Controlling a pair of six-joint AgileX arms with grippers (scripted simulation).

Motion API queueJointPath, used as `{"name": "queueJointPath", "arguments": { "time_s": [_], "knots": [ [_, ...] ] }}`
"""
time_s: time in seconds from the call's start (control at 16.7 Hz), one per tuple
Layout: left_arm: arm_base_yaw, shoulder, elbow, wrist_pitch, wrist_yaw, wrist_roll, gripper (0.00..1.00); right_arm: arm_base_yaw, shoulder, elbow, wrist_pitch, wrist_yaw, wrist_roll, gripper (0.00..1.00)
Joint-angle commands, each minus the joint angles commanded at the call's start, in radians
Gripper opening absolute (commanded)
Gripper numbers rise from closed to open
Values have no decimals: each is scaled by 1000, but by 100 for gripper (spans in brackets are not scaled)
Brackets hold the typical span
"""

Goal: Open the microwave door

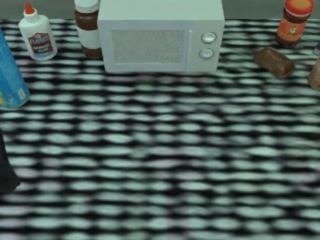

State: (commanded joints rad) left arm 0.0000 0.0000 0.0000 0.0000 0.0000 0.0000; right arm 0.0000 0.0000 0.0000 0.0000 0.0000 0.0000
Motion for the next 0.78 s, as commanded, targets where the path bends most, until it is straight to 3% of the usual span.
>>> {"name": "queueJointPath", "arguments": {
  "time_s": [0.18, 0.36, 0.78],
  "knots": [
    [-6, 10, 9, -2, -5, -2, 100, 0, 0, 0, 0, 0, 0, 100],
    [-59, 104, 90, -19, -52, -24, 100, 0, 0, 0, 0, 0, 0, 100],
    [-313, 661, 526, -61, -281, -158, 100, 0, 0, 0, 0, 0, 0, 100]
  ]
}}
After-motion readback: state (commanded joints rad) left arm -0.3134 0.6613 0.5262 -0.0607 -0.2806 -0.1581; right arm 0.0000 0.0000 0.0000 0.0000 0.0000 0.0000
